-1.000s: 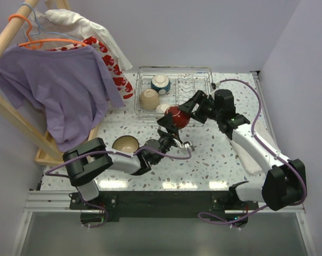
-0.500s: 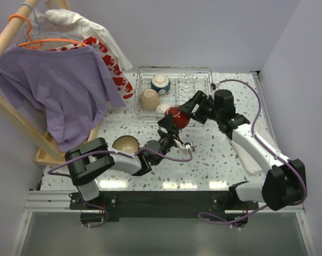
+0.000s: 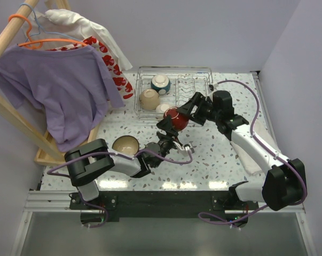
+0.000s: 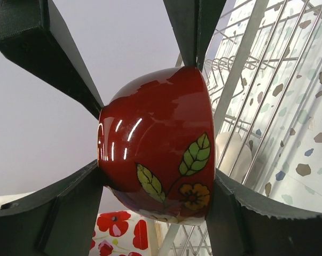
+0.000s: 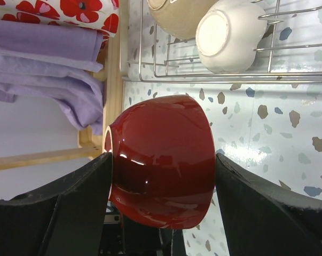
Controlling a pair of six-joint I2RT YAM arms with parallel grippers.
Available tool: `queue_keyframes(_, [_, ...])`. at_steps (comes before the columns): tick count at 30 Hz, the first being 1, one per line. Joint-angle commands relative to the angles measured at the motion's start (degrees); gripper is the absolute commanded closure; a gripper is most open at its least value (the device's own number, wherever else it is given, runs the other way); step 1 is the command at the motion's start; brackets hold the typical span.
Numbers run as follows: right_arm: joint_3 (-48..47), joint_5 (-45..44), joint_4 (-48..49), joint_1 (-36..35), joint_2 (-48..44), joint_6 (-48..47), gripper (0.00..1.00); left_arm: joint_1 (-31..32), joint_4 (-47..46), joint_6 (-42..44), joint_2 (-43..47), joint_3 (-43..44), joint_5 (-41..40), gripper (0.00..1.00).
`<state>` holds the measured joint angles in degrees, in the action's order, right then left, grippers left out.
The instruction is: Unload the bowls from the dish rack
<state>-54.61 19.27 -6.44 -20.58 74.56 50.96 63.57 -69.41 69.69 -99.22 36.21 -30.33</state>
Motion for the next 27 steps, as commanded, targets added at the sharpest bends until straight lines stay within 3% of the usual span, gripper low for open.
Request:
queue_keyframes(1, [-0.9,3.2,5.9,0.0,-2.2,0.3,0.21,0.2,-19.3,-0.4,2.0,-1.0,-2.9,1.00])
queue_keyframes(3, [-0.8,3.4,5.9,0.1,-2.4,0.3,0.09,0.1,-19.2,-0.8,2.4,-0.9,-3.1,1.00])
queue_keyframes(6, [-0.9,3.6,5.9,0.1,-2.5,0.0,0.01,0.1,-19.0,-1.0,2.5,-0.8,-3.2,1.00])
queue_keyframes(17, [-1.9,-0.5,1.0,0.4,-4.3,-4.5,0.01,0.1,-17.2,-3.9,5.0,-0.4,-5.5,1.00])
queue_keyframes(23, [-2.0,-1.0,-1.6,0.5,-5.0,-7.5,0.01,0.1,-9.6,-9.7,6.0,-0.1,-6.3,1.00])
queue_keyframes(27, [-1.6,-3.1,-4.8,0.5,-7.9,-12.3,0.01,0.1,12.6,-21.4,10.6,4.0,-7.3,1.00])
